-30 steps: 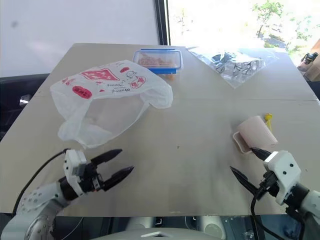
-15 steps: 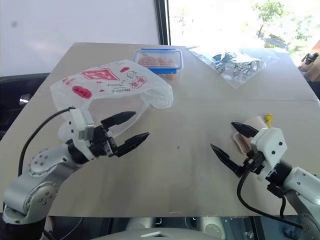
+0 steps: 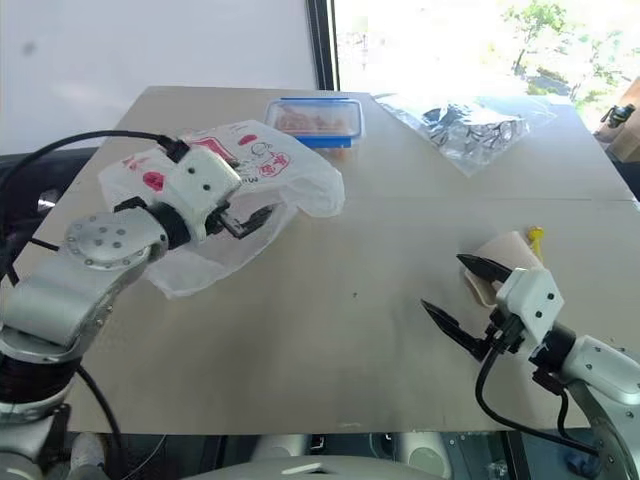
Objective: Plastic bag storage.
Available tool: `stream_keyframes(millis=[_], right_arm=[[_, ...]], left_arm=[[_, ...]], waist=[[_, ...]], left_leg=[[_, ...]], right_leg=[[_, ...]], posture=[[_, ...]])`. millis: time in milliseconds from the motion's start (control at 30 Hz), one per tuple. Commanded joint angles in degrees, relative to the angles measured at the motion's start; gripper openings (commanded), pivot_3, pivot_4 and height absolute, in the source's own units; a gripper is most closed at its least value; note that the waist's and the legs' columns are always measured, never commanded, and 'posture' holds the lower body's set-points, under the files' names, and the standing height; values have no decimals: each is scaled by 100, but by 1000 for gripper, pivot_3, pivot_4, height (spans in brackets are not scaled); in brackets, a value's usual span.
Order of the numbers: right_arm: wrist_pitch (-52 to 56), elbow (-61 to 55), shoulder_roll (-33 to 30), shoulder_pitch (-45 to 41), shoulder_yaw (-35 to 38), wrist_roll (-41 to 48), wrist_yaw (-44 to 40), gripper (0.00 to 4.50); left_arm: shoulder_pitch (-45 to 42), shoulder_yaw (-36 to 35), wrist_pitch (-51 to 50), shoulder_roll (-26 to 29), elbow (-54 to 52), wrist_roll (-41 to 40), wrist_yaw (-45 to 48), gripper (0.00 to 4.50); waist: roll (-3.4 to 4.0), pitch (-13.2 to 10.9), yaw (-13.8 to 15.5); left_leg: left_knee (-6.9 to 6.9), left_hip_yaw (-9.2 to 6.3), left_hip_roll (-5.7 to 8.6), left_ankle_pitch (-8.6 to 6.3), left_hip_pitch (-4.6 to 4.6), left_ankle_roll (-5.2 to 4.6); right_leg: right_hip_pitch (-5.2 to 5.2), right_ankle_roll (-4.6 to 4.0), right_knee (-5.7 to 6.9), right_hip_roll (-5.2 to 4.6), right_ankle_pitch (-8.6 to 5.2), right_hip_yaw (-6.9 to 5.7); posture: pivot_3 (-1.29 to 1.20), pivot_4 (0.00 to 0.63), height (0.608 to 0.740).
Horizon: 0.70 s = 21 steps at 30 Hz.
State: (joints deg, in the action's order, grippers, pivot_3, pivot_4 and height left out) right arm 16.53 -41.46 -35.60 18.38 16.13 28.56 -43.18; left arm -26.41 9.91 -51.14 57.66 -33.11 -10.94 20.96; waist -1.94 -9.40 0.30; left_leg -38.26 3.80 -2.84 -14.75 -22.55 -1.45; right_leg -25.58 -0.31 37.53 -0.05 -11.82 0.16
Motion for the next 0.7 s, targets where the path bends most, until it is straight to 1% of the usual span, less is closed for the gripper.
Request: stream_keyframes(millis=[33,133,267,367,433,467,500,567,633,700], right_arm=[[-259,-10,24,51,6,-95,-29,4450],[-339,-7,46,159,8,-160,-18,4450],[-419,-41,78,303,17,-268,45,4450],[-436,-88,96,374,7,-358,123,4500],[-404,-138,93,418,19,-397,175,4500],[-386,-162,88,448,33,-422,209,4500],[-359,-194,77,488,48,-466,247,4500],[-178,-297,33,562,80,-558,387,4500],[-12,-385,-24,595,90,-688,521,4500],[194,-445,-89,563,104,-864,700,4500]], left_arm=[[-31,242,-131,264,118,746,-117,4297],[-78,455,170,310,373,1283,-116,4297],[-415,655,523,28,1016,1776,-67,4297],[-585,754,724,-136,1370,2033,35,3552],[-644,742,879,-213,1578,2191,62,2699],[-664,751,957,-228,1657,2265,83,2159],[-689,749,1064,-254,1750,2364,82,1902],[-739,712,1220,-351,1866,2474,105,1122],[-787,647,1311,-495,1915,2548,120,77],[-855,546,1241,-713,1921,2535,118,77]], waist=[[-1,-1,15],[-4,-2,50],[-7,-2,62],[-8,-2,55],[-8,-2,39],[-8,-2,37],[-8,-2,36],[-8,-2,49],[-9,-2,51],[-10,-1,55]], left_leg=[[0,1,0,0,0,0],[-2,2,0,0,-5,0],[-6,19,5,0,-9,0],[-9,23,8,0,-10,0],[-9,24,8,0,-9,0],[-8,24,7,0,-7,0],[-8,24,7,0,-7,0],[-8,24,6,0,-8,0],[-9,25,5,0,-9,0],[-11,26,6,0,-10,0]], right_leg=[[-1,0,2,0,0,1],[-7,-1,5,-3,-1,1],[-6,-21,6,-12,-14,-2],[-6,-21,8,-11,-14,-3],[-7,-21,10,-11,-14,-1],[-8,-17,15,-9,-12,5],[-9,-15,15,-8,-11,6],[-9,-1,17,-7,-2,10],[-8,-1,18,-8,-2,8],[-8,0,17,-10,-1,9]], posture=[[0,150,740],[0,150,740],[0,150,740],[0,150,740],[0,150,740],[0,150,740],[0,150,740],[0,150,740],[0,150,740],[0,150,740]])
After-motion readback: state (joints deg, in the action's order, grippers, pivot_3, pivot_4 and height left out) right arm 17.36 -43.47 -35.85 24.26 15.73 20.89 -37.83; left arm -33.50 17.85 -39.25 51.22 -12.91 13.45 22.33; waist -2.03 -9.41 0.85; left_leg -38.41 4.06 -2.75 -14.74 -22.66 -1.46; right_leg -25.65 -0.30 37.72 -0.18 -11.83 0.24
